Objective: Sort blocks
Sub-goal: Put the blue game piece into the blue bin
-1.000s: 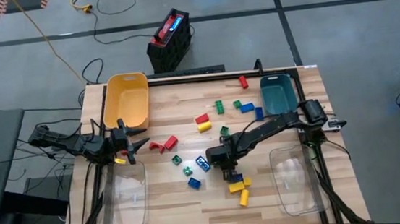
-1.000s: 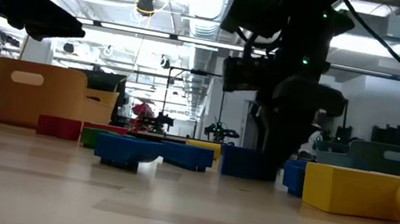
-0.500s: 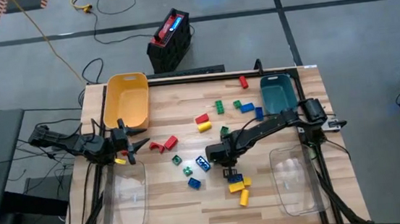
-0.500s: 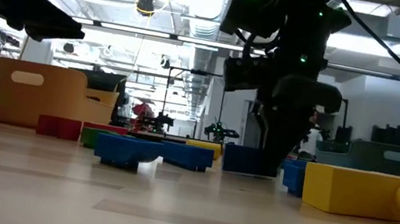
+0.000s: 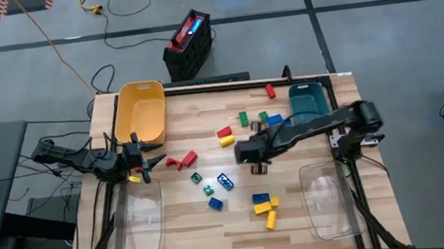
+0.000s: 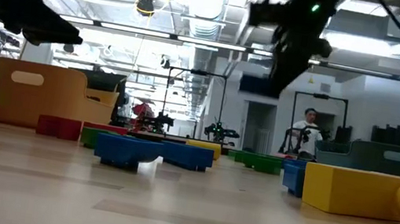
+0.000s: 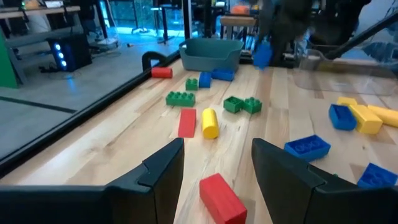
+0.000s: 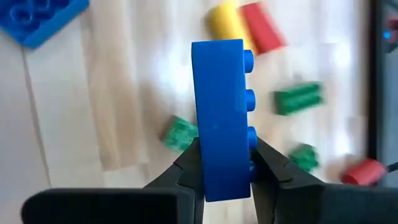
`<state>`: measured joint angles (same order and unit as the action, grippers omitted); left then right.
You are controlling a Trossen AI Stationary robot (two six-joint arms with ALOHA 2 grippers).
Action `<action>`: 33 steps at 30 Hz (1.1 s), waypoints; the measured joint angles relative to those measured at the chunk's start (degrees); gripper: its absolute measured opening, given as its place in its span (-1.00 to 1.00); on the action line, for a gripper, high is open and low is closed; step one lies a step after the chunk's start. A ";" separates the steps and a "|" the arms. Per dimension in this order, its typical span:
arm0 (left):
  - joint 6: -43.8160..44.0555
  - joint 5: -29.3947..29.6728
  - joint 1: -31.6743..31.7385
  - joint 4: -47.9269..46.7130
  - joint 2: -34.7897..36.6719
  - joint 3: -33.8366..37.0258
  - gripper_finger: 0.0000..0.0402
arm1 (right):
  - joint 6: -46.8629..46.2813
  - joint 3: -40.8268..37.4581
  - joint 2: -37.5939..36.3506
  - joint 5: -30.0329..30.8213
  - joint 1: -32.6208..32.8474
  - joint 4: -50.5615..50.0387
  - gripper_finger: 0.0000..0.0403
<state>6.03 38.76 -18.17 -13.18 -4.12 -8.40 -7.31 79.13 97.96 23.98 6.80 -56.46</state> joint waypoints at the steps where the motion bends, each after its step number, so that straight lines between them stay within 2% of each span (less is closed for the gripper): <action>1: 0.41 -0.02 0.00 -0.28 0.00 0.00 -0.08 | -0.19 -1.68 -2.49 0.73 -0.41 0.71 -0.52; 7: 2.12 0.00 -0.02 -1.84 0.00 0.00 -0.08 | -5.31 -12.87 -16.43 5.25 -4.81 -0.71 -0.52; 11: 3.01 0.00 0.00 -1.74 0.00 0.00 -0.08 | -11.40 -18.14 -24.15 10.29 -8.91 -6.52 -0.52; 15: 2.89 0.21 0.00 -0.59 0.00 0.00 -0.08 | -16.64 -20.92 -29.08 8.82 -17.52 -10.58 -0.52; 18: 1.30 0.91 0.00 0.91 0.00 0.00 -0.08 | -15.88 -22.01 -29.71 5.42 -25.71 -12.03 -0.52; 23: 0.54 1.11 0.51 1.25 0.00 -0.53 -0.08 | -9.04 -22.32 -25.21 2.62 -37.14 -11.61 -0.52; 28: 0.67 1.14 0.59 -0.72 0.00 -1.81 -0.08 | -4.57 -22.34 -22.47 0.45 -42.70 -11.63 -0.52; 33: 0.67 1.14 0.59 -1.78 0.00 -2.40 -0.08 | 1.93 -22.31 -22.26 -5.86 -49.06 -9.85 -0.50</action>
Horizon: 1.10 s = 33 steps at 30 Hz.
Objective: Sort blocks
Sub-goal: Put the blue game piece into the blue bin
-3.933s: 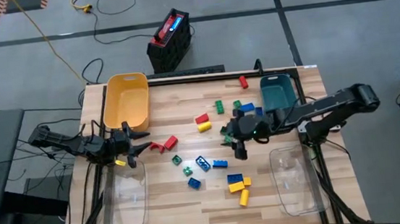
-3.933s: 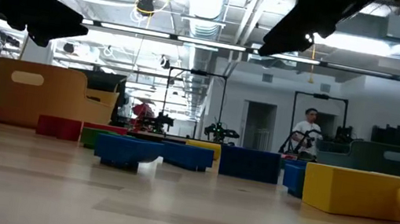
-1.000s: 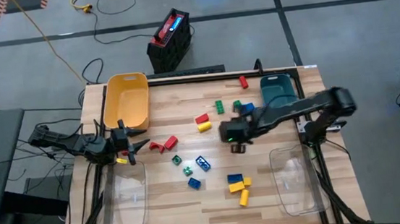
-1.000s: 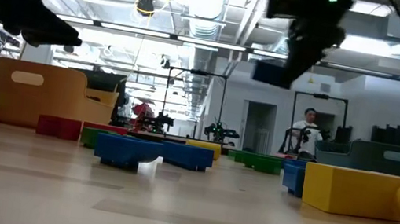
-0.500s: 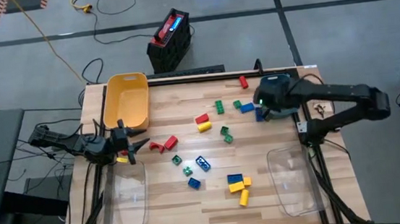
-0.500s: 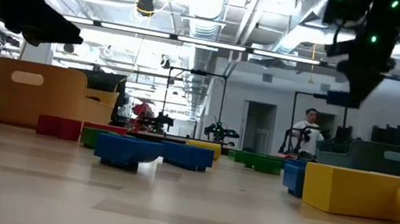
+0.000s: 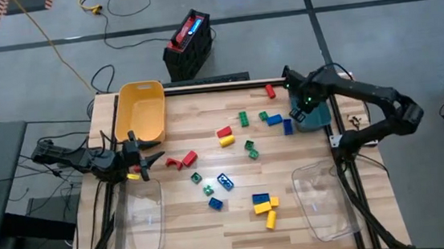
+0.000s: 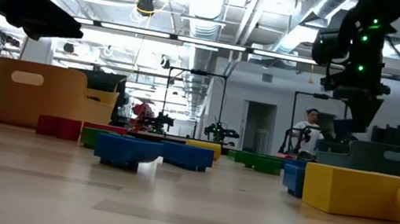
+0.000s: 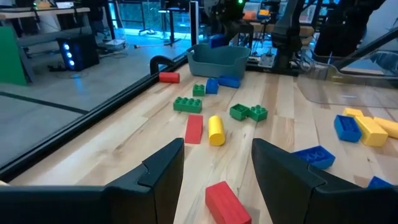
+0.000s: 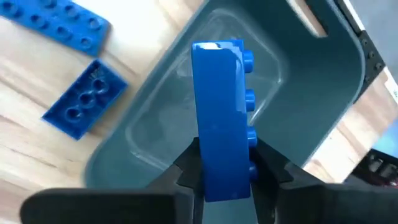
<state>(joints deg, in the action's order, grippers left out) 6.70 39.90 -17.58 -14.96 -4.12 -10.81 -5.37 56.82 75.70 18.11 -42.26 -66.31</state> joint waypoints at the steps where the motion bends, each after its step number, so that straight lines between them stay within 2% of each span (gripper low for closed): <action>1: 0.00 0.01 0.00 -0.24 0.00 0.00 -0.08 | 1.68 0.00 0.07 -0.81 -1.50 0.15 -0.49; 7: 0.01 0.00 0.00 -1.18 0.00 0.00 -0.08 | 8.39 0.00 1.94 -3.77 -8.55 0.89 -0.23; 13: 0.04 0.04 0.00 -1.05 0.00 0.00 -0.08 | 10.10 0.02 1.91 -4.39 -8.65 1.54 0.10; 17: 0.51 0.66 0.01 -0.01 -0.03 0.00 -0.08 | 10.03 0.41 -0.27 -2.92 -7.40 1.65 0.16; 21: 0.72 0.68 0.03 1.78 -2.57 -0.67 -0.08 | 10.01 1.44 -6.70 -0.57 -1.79 6.96 0.15; 25: 1.71 1.27 0.97 2.06 -8.60 -4.06 -0.08 | 9.93 2.19 -10.68 0.02 6.34 8.36 0.15; 28: 2.11 0.71 1.68 1.88 -14.80 -7.01 -0.08 | 9.00 2.27 -11.40 0.06 13.52 9.24 0.15; 33: 3.58 -3.48 1.84 1.92 -26.04 -12.11 -0.08 | 8.46 2.27 -8.68 -0.05 24.75 12.24 0.14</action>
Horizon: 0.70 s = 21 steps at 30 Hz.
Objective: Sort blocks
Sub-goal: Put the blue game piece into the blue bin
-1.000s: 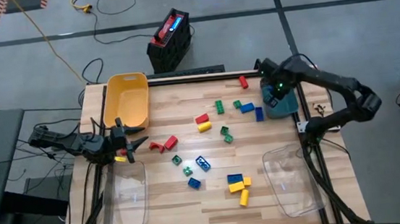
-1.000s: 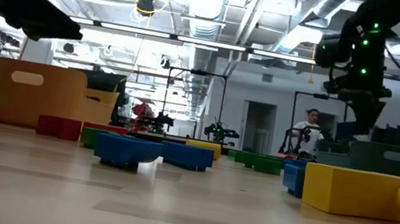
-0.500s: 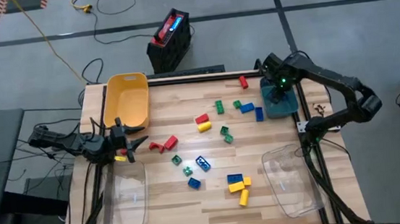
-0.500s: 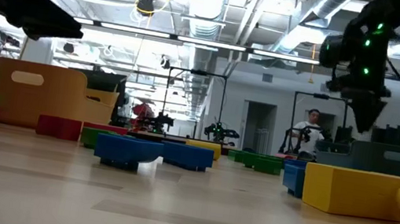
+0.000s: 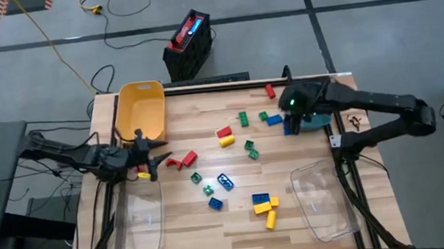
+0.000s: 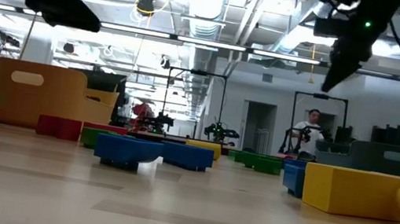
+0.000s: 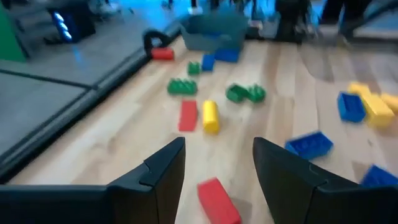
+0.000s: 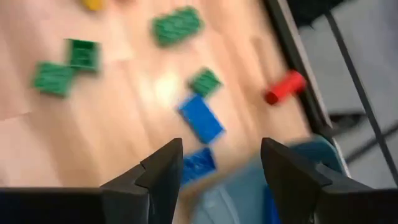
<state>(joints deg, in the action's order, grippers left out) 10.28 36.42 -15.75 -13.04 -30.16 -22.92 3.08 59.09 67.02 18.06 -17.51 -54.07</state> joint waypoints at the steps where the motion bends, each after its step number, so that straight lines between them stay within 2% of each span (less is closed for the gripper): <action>1: 0.48 -0.53 0.00 0.03 -2.40 -0.93 -0.08 | 0.14 0.04 1.38 -0.06 1.23 0.83 0.14; 5: 1.59 -1.87 -0.03 0.22 -10.45 -3.34 -0.08 | 2.73 2.07 9.83 -1.66 2.47 0.33 0.14; 9: 0.88 -1.85 -0.04 2.29 -15.58 -3.74 -0.08 | 8.29 6.99 19.05 -3.41 -0.53 -0.14 0.14; 14: 0.48 -1.89 -0.52 3.50 -17.06 -3.74 -0.08 | 14.95 13.41 28.01 -10.02 -5.97 -4.76 0.17; 21: -1.71 -1.75 -1.11 3.43 -17.06 -3.74 -0.08 | 20.80 15.43 36.62 -10.69 -7.96 -6.75 0.30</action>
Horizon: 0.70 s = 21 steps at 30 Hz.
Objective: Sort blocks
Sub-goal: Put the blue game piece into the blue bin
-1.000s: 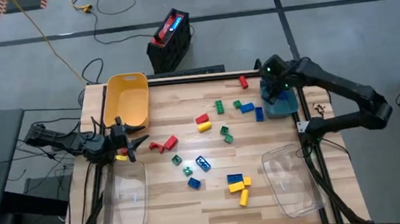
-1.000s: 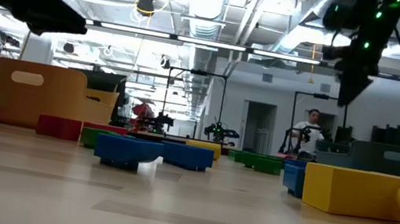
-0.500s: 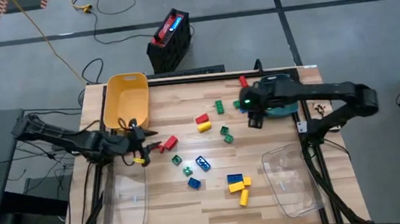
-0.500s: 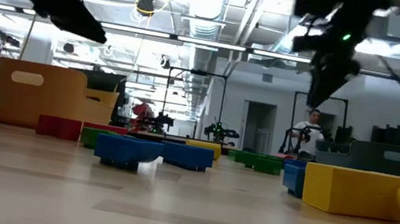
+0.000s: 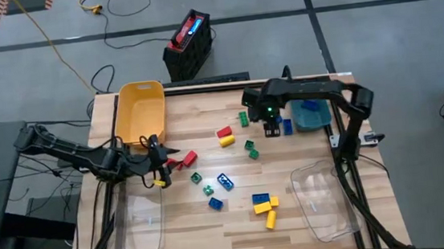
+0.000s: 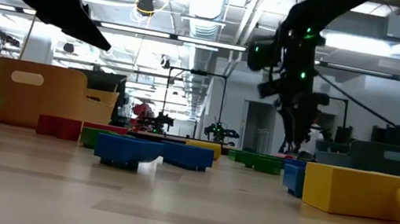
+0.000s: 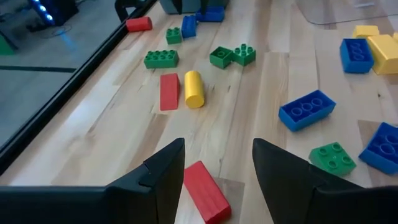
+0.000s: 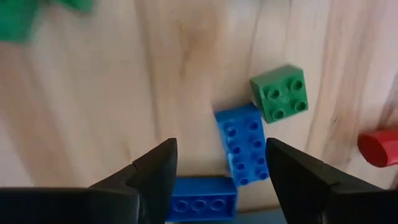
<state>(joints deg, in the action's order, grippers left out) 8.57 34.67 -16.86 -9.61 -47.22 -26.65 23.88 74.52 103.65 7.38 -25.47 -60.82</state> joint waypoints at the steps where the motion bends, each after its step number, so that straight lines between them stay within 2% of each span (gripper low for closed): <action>1: -0.39 0.05 0.00 -0.01 0.00 0.00 -0.08 | 0.39 0.00 0.74 0.11 -0.22 0.09 0.31; 11: -2.53 0.57 0.02 0.02 0.00 1.29 -0.08 | 0.84 -0.55 1.50 1.72 -3.73 2.18 0.32; 21: -2.46 1.21 0.07 -0.49 0.02 1.68 -0.08 | 1.34 -0.66 6.86 1.71 -4.51 2.93 0.32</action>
<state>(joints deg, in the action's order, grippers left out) 6.11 35.88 -16.80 -10.10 -47.20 -24.97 25.21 73.87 110.51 9.08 -29.98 -57.89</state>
